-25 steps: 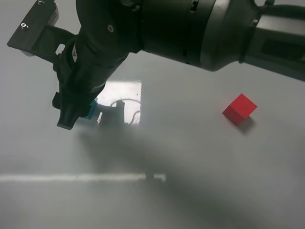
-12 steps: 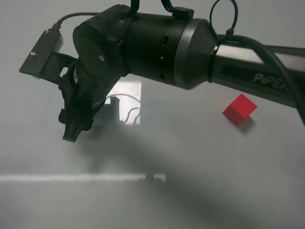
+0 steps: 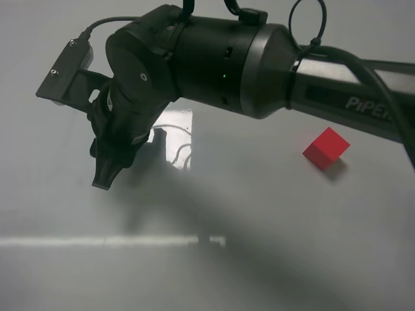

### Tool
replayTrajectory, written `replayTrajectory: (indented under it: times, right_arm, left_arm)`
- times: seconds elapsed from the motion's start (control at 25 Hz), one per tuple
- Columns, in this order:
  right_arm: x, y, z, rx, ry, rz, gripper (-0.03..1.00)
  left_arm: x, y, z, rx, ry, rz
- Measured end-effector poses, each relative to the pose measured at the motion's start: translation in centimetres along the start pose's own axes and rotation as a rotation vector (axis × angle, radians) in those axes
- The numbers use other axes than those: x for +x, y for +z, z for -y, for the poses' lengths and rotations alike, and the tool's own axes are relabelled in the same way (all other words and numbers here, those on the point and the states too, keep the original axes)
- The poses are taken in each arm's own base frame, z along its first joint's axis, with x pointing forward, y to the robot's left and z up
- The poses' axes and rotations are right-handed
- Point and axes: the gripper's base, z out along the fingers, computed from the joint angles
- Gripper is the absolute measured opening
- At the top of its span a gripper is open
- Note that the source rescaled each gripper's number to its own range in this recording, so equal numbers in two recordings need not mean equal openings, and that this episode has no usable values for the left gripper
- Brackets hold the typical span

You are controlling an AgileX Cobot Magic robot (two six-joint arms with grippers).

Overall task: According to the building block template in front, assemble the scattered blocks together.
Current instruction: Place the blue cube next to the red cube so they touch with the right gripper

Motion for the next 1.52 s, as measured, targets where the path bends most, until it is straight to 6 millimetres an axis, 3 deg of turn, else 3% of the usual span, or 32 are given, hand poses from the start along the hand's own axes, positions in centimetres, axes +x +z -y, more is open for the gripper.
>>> replayTrajectory:
  times: [0.12, 0.32, 0.44, 0.68, 0.84, 0.96, 1.2, 1.52]
  right_arm:
    - [-0.3, -2.2, 1.0, 0.023, 0.014, 0.026, 0.01]
    - [-0.7, -9.0, 4.0, 0.117, 0.054, 0.133, 0.01]
    - [0.3, -12.4, 6.6, 0.211, 0.108, 0.157, 0.01]
    - [6.8, -16.8, 12.8, 0.389, 0.289, 0.009, 0.01]
    - [11.5, -19.1, 15.5, 0.475, 0.392, -0.143, 0.01]
    - [14.4, -21.2, 16.5, 0.529, 0.449, -0.213, 0.01]
    - [19.2, -25.6, 14.9, 0.596, 0.536, -0.312, 0.01]
    - [22.5, -29.1, 7.9, 0.624, 0.608, -0.258, 0.01]
  left_arm:
    - [0.0, 0.0, 0.0, 0.0, 0.0, 0.0]
    - [0.0, 0.0, 0.0, 0.0, 0.0, 0.0]
    - [0.0, 0.0, 0.0, 0.0, 0.0, 0.0]
    - [0.0, 0.0, 0.0, 0.0, 0.0, 0.0]
    - [0.0, 0.0, 0.0, 0.0, 0.0, 0.0]
    - [0.0, 0.0, 0.0, 0.0, 0.0, 0.0]
    - [0.0, 0.0, 0.0, 0.0, 0.0, 0.0]
    - [0.0, 0.0, 0.0, 0.0, 0.0, 0.0]
